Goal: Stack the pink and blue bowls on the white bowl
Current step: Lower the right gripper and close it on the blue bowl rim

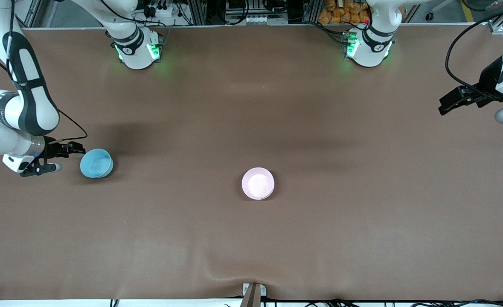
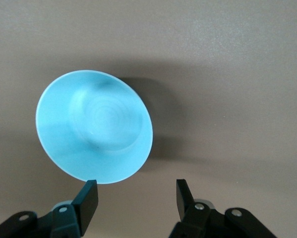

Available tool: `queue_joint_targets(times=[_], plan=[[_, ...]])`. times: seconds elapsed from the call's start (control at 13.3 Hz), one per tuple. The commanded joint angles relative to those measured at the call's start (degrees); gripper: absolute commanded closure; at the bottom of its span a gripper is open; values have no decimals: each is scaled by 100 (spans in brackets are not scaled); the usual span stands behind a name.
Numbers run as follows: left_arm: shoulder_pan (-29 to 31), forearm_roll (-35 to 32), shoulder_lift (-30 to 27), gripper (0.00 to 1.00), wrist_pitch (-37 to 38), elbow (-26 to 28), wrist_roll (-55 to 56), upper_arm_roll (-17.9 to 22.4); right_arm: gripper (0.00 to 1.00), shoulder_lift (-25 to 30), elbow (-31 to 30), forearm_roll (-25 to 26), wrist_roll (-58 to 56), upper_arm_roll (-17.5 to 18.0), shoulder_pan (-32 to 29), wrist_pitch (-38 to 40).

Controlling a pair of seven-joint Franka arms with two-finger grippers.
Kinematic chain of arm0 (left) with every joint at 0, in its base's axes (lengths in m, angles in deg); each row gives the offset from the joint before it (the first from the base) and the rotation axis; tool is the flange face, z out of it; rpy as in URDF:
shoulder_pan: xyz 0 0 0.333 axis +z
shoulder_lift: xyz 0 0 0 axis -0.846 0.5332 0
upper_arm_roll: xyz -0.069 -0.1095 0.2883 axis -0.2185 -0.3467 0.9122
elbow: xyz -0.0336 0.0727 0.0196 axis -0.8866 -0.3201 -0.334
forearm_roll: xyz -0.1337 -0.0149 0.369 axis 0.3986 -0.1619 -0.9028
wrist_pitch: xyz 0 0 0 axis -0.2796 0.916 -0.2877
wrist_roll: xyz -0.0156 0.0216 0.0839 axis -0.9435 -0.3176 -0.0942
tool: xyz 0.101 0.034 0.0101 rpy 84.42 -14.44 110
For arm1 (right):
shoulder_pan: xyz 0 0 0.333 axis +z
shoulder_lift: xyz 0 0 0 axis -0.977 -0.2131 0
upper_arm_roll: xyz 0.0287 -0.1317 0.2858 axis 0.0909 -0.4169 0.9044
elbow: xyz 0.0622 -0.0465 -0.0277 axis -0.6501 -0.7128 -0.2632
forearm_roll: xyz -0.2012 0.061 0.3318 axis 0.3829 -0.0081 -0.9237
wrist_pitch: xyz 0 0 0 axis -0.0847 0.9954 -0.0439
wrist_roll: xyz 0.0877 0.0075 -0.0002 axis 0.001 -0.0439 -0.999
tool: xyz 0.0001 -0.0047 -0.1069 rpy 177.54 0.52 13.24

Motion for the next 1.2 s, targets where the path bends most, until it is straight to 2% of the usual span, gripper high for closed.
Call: queue_joint_targets(times=[0.0, 0.15, 0.3, 0.67, 0.9, 1.12], plan=[[5, 84, -52, 0, -42, 74, -118, 23, 32, 8, -37, -104, 424, 100, -32, 43], [5, 93, -78, 0, -42, 74, -109, 15, 32, -35, -37, -104, 542, 100, -66, -131], [-4, 102, -69, 0, -42, 74, -109, 6, 38, -62, 67, -104, 542, 100, -119, -176], [13, 128, -122, 0, -25, 100, -127, 15, 39, -395, 375, -113, 542, 99, -225, -237], [48, 128, -131, 0, -16, 109, -127, 32, 44, -580, 385, -113, 603, 100, -234, -536], [57, 128, -122, 0, -16, 126, -136, 41, 46, -730, 393, -314, 630, 100, -111, -704]])
